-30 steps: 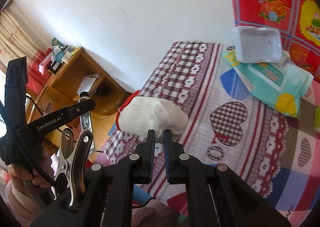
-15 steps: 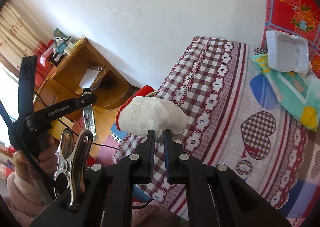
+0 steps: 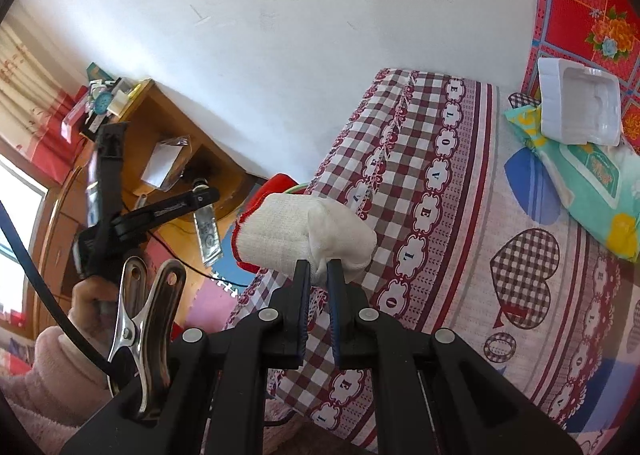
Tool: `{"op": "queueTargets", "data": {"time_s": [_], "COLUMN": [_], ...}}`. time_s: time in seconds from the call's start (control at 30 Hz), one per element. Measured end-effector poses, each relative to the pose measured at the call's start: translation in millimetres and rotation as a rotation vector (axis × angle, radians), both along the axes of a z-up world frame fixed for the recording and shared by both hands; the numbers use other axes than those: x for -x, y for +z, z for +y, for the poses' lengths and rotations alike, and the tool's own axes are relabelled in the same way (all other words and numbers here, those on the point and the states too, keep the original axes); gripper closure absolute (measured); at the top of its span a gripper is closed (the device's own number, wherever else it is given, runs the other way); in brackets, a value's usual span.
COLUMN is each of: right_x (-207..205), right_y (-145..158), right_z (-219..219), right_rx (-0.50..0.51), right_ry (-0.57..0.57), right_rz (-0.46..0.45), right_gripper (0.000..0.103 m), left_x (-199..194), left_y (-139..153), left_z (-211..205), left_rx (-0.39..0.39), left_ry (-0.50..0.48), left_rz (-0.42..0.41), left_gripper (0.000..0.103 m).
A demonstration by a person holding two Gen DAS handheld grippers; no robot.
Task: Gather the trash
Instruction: 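Open the left gripper over the red bucket to drop the bottle, then open the right gripper over the red bucket to drop the sock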
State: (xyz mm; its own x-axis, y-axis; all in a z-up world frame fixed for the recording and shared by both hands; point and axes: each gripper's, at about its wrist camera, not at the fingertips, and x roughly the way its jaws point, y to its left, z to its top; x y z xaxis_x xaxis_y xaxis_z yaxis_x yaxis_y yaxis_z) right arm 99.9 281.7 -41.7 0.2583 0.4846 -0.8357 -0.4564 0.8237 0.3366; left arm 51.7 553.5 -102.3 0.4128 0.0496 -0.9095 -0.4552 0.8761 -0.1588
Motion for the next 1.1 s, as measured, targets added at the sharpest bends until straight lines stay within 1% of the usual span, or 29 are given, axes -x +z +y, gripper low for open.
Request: {"op": "queueTargets", "data": {"time_s": [0.1, 0.23, 0.4, 0.6, 0.7, 0.97, 1.1], "right_x": [-0.3, 1.5, 2.1, 4.4, 4.6, 4.7, 3.3], "right_y": [-2.7, -3.6, -6.0, -10.7, -11.6, -13.0, -15.3], "right_z": [2.5, 5.2, 1.9, -0.1, 1.4, 19.9, 33.8], "right_rx": [0.015, 0.034, 0.045, 0.055, 0.058, 0.055, 0.044], "right_ry": [-0.012, -0.019, -0.043, -0.06, -0.054, 0.018, 0.061], "right_rz": [0.008, 0.004, 0.008, 0.023, 0.023, 0.016, 0.021], "right_gripper": [0.093, 0.093, 0.093, 0.093, 0.093, 0.093, 0.093], "left_x": [-9.2, -20.8, -29.5, -32.4, -30.2, -14.3, -2.4], "left_y": [-18.3, -42.4, -55.5, -56.6, -55.3, -47.8, -41.8], "left_z": [7.5, 12.1, 13.0, 14.3, 17.8, 24.3, 27.9], "left_rx": [0.011, 0.012, 0.008, -0.015, 0.0, -0.013, -0.032], "left_ry": [-0.011, -0.035, -0.055, -0.072, -0.054, -0.001, 0.036], "left_rz": [0.006, 0.039, 0.05, 0.045, 0.041, 0.053, 0.057], "left_gripper": [0.063, 0.063, 0.063, 0.063, 0.063, 0.063, 0.063]}}
